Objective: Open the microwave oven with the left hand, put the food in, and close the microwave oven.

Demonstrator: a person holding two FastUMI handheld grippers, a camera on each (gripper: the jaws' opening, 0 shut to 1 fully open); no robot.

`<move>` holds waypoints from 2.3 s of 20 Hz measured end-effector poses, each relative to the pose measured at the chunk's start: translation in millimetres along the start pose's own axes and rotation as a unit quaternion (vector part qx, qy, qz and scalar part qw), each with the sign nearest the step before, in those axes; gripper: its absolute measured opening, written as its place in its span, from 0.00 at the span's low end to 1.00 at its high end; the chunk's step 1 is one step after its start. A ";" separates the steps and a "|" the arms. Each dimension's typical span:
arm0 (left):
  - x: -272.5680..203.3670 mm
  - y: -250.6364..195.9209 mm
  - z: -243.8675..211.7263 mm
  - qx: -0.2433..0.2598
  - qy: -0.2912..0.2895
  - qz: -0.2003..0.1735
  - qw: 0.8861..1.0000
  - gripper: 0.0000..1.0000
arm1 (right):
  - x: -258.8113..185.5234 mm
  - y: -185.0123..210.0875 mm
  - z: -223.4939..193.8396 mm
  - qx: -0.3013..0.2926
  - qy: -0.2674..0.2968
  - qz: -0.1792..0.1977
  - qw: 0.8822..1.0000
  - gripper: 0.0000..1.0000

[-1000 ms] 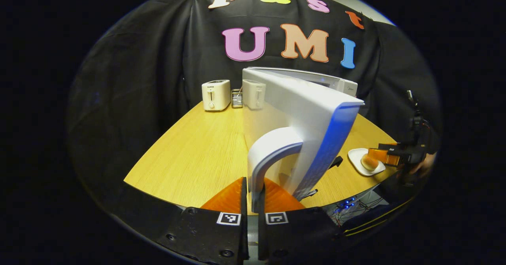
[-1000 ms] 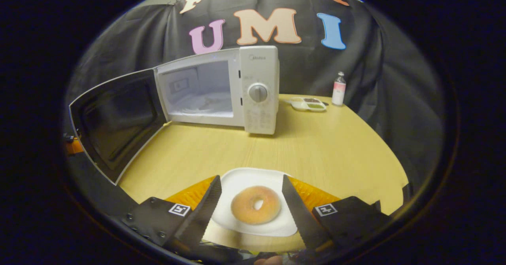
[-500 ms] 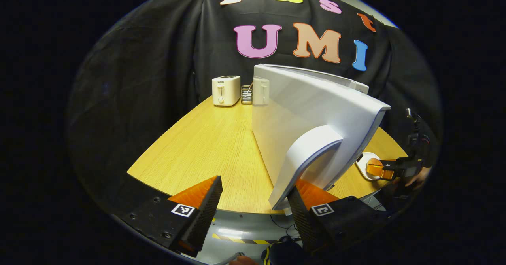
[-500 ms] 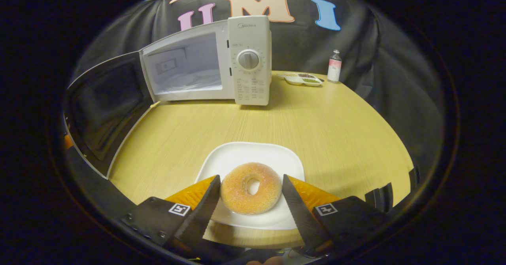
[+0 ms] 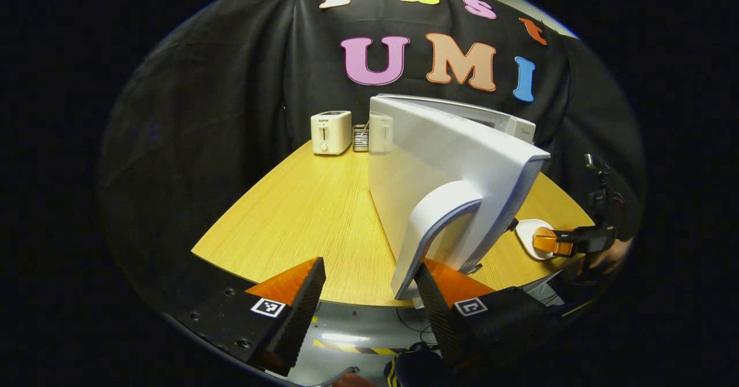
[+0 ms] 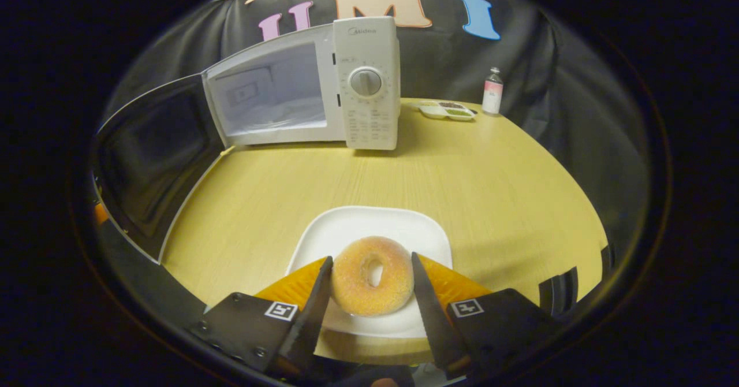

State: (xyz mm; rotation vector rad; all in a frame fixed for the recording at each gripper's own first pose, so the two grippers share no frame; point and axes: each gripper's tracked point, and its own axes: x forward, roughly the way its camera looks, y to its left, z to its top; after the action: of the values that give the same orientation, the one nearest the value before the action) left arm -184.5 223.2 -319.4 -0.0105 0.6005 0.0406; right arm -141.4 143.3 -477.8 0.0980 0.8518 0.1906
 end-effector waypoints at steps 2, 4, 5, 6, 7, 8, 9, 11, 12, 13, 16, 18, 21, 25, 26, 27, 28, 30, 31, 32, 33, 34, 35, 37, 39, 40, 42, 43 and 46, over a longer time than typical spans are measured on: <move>-9.5 -2.3 0.3 -0.015 0.003 -0.007 1.000 0.91 | 0.2 -1.0 0.6 0.012 0.003 0.001 1.000 0.65; -21.6 -0.6 -1.1 -0.022 0.006 -0.009 1.000 0.89 | 0.4 -2.0 1.2 0.026 0.005 0.002 1.000 0.65; -27.7 4.1 -1.9 -0.020 0.005 -0.003 1.000 0.90 | -0.1 -3.1 1.4 0.033 0.006 0.001 0.999 0.71; -32.4 9.3 -0.1 -0.019 0.004 0.003 1.000 0.90 | 0.1 -3.5 2.1 0.042 0.006 0.003 0.999 0.65; -37.8 12.2 1.0 -0.018 0.005 0.008 1.000 0.90 | -0.5 -2.7 2.8 0.049 0.007 0.006 0.999 0.65; -42.6 14.3 4.3 -0.018 0.005 0.011 1.000 0.91 | -1.0 -1.6 5.2 0.056 0.007 0.010 0.998 0.65; -47.3 16.2 8.9 -0.017 -0.003 0.011 1.000 0.92 | -1.9 1.9 8.2 0.065 0.007 0.017 0.998 0.65; -57.6 11.1 26.0 -0.019 -0.022 0.007 1.000 0.92 | -2.8 15.6 16.7 0.086 0.010 0.038 0.995 0.65; -62.8 6.5 38.7 -0.016 -0.037 0.004 0.999 0.92 | -3.2 24.1 23.0 0.096 0.009 0.049 0.994 0.65; -68.2 1.8 52.3 -0.009 -0.055 0.003 0.998 0.92 | -4.0 32.5 29.2 0.106 0.009 0.061 0.993 0.65; -76.7 -8.7 92.2 -0.006 -0.093 0.001 0.996 0.92 | -2.8 63.0 53.4 0.138 0.012 0.096 0.986 0.65; -85.9 -20.7 121.9 -0.017 -0.124 -0.006 0.992 0.92 | -0.1 81.2 74.0 0.148 0.006 0.116 0.982 0.65; -96.5 -37.8 151.4 -0.005 -0.156 -0.010 0.988 0.94 | 13.3 107.6 107.8 0.183 -0.007 0.136 0.974 0.65; -106.0 -63.5 158.0 0.014 -0.144 -0.018 0.989 0.95 | 35.0 151.3 151.7 0.248 -0.036 0.165 0.954 0.65; -110.1 -69.8 163.4 0.012 -0.152 -0.023 0.988 0.95 | 42.4 163.2 163.7 0.267 -0.046 0.172 0.947 0.64; -111.3 -75.7 165.0 0.008 -0.151 -0.027 0.988 0.95 | 49.4 175.4 173.6 0.286 -0.057 0.175 0.941 0.64; -111.8 -79.7 166.3 0.001 -0.150 -0.029 0.988 0.95 | 57.0 185.7 184.8 0.304 -0.068 0.178 0.934 0.64; -109.6 -84.5 170.0 -0.018 -0.146 -0.032 0.989 0.95 | 73.1 206.2 201.0 0.334 -0.084 0.178 0.922 0.64; -110.9 -85.4 171.2 -0.026 -0.148 -0.031 0.988 0.95 | 78.1 213.1 209.1 0.344 -0.095 0.175 0.918 0.70; -111.6 -84.0 172.6 -0.031 -0.149 -0.028 0.988 0.96 | 84.7 218.9 216.1 0.347 -0.107 0.171 0.916 0.70; -113.1 -83.5 174.2 -0.029 -0.154 -0.026 0.987 0.96 | 91.8 224.3 220.5 0.353 -0.114 0.165 0.914 0.70; -114.9 -82.7 175.5 -0.022 -0.156 -0.023 0.987 0.96 | 100.2 227.2 223.2 0.360 -0.117 0.159 0.912 0.70; -115.7 -81.0 171.8 -0.013 -0.151 -0.017 0.988 0.95 | 108.7 231.1 225.3 0.366 -0.119 0.153 0.910 0.70; -120.1 -80.7 162.3 -0.002 -0.136 -0.012 0.991 0.95 | 122.6 231.9 232.3 0.381 -0.129 0.140 0.905 0.70; -124.7 -79.8 157.3 -0.008 -0.126 -0.008 0.992 0.95 | 134.7 230.8 235.7 0.392 -0.133 0.128 0.901 0.70; -125.6 -79.6 157.1 -0.017 -0.126 -0.007 0.992 0.95 | 141.0 232.2 236.0 0.399 -0.132 0.125 0.899 0.71; -126.4 -78.9 156.6 -0.031 -0.125 -0.001 0.992 0.95 | 148.7 232.3 236.2 0.405 -0.133 0.115 0.897 0.72; -126.8 -76.7 156.1 -0.033 -0.124 0.004 0.992 0.95 | 153.0 231.9 236.2 0.408 -0.132 0.110 0.897 0.72; -130.0 -69.8 154.0 -0.037 -0.122 0.019 0.992 0.93 | 168.5 223.8 237.0 0.419 -0.133 0.093 0.893 0.72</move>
State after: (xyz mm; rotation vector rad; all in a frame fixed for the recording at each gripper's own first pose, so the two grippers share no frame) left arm -201.8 152.2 -119.0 -0.0644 0.3541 0.0994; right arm 117.3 394.8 -410.6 1.0007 0.5979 -0.0257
